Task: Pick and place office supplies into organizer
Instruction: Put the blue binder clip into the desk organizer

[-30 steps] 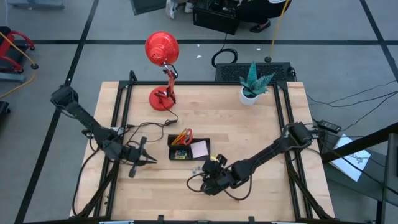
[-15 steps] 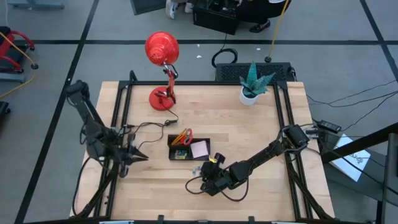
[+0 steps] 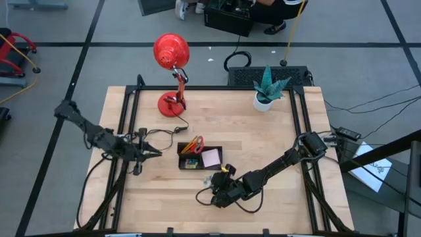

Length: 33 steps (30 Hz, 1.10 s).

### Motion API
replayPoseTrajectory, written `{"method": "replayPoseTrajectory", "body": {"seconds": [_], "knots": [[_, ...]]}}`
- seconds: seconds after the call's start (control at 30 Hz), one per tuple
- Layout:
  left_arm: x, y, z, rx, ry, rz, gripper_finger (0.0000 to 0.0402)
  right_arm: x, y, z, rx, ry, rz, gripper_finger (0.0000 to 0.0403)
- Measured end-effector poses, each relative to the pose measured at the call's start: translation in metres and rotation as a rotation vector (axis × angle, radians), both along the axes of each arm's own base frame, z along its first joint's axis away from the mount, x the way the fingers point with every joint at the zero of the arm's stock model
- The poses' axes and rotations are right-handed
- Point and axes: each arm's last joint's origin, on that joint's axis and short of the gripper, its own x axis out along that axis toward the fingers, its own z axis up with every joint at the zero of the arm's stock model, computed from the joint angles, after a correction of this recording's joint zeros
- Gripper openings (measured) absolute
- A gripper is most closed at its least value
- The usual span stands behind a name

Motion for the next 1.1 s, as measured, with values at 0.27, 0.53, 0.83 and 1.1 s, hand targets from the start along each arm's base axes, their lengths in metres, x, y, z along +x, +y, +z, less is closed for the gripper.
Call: {"method": "replayPoseTrajectory", "body": {"seconds": [0.27, 0.53, 0.83, 1.1], "knots": [[-0.003, 0.013, -0.033, -0.143, 0.003, -0.027, 0.0037, -0.011, 0.008, -0.004, 0.026, 0.058, -0.022, 0.0169], [-0.003, 0.012, -0.043, -0.17, 0.038, -0.04, 0.0037, -0.007, 0.004, -0.018, -0.044, 0.095, 0.022, 0.0169], [-0.003, 0.012, -0.043, -0.177, 0.041, -0.041, 0.0037, -0.002, 0.001, -0.023, -0.062, 0.069, 0.008, 0.0169], [-0.003, 0.012, -0.044, -0.18, 0.05, -0.04, 0.0037, 0.007, -0.004, -0.034, -0.032, 0.044, -0.016, 0.0169]]}}
